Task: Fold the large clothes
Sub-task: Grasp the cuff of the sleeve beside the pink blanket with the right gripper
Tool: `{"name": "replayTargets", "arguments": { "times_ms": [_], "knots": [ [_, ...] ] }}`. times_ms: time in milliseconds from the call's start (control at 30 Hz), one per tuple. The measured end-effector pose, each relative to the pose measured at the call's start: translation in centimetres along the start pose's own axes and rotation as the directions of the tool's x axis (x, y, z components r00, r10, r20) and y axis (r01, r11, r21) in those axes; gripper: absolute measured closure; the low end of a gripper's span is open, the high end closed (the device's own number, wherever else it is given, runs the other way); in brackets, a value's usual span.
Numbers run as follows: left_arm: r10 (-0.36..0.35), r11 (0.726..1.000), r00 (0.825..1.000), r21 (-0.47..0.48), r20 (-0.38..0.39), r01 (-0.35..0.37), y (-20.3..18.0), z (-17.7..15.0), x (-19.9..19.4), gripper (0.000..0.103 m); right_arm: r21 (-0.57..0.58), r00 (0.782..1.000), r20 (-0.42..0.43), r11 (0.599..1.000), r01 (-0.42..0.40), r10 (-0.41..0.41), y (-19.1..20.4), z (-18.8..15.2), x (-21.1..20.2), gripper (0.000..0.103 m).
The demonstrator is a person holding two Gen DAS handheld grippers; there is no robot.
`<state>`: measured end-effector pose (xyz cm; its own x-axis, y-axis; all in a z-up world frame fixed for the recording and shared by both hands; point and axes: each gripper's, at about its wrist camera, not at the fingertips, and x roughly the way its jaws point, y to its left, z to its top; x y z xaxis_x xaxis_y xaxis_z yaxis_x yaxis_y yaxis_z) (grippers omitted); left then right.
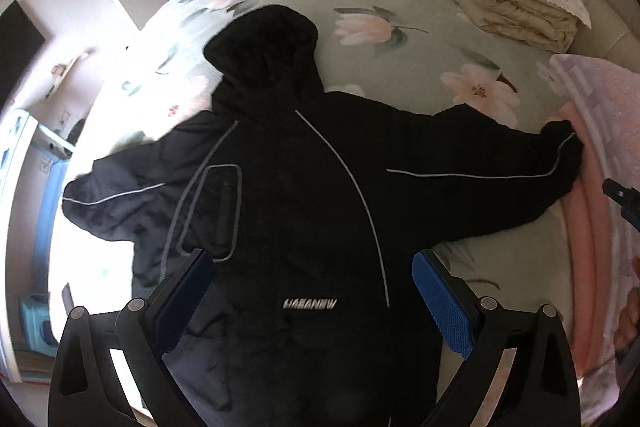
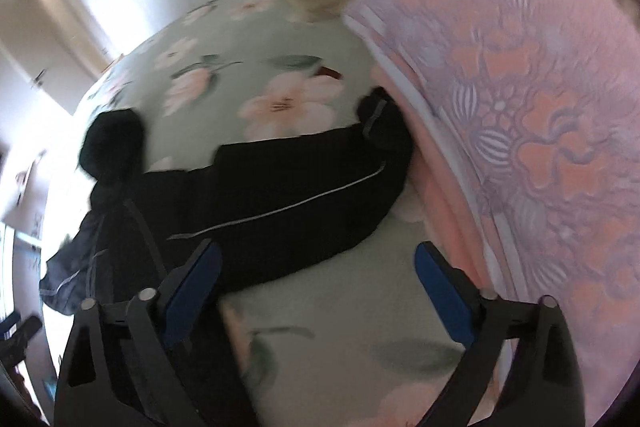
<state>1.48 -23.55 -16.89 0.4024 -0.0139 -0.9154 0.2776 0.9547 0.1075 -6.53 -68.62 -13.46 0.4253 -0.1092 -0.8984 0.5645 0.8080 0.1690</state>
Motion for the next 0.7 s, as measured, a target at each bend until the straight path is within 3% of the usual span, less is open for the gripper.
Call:
{"name": "replayTargets", "arguments": {
  "times_ms": [133,267,333,500,567,600,633,700],
  "knots": [
    [0.004,1.000,1.000,0.016,0.005,-0.004,-1.7,0.3,4.5,0.003,0.035,0.997,0.000,0.996,0.079,-0.079,-2.4,0.7,7.6,0.020],
    [-0.024,0.998,0.997,0.065,0.074,0.020,-4.1,1.1,8.2,0.003,0.065,0.989,0.032,0.988,0.142,-0.144,-3.7,0.9,13.0,0.024],
    [-0.074,0.994,0.994,0.088,0.075,0.068,-5.0,1.6,10.0,0.003,0.098,0.984,0.025,0.980,0.175,-0.178,-4.6,1.2,15.6,0.030],
    [-0.201,0.977,0.978,0.084,0.051,0.197,-7.4,3.5,14.5,0.003,0.188,0.988,0.026,0.972,0.143,-0.150,-6.7,2.1,18.6,0.031],
    [-0.262,0.961,0.964,0.105,0.044,0.256,-8.8,4.7,16.4,0.010,0.191,0.988,0.039,0.971,0.143,-0.153,-6.9,2.7,19.6,0.032],
    [-0.272,0.958,0.962,0.112,0.042,0.266,-9.5,5.0,17.2,0.012,0.189,0.987,0.041,0.971,0.147,-0.158,-7.0,3.0,20.2,0.037],
    [-0.295,0.949,0.955,0.122,0.030,0.289,-10.3,5.5,18.2,0.019,0.189,0.986,0.035,0.970,0.155,-0.165,-7.1,3.4,20.8,0.054],
    [-0.326,0.936,0.945,0.132,-0.011,0.325,-11.7,6.2,19.8,0.042,0.183,0.988,0.027,0.973,0.142,-0.149,-7.0,4.0,21.1,0.090]
  ]
}}
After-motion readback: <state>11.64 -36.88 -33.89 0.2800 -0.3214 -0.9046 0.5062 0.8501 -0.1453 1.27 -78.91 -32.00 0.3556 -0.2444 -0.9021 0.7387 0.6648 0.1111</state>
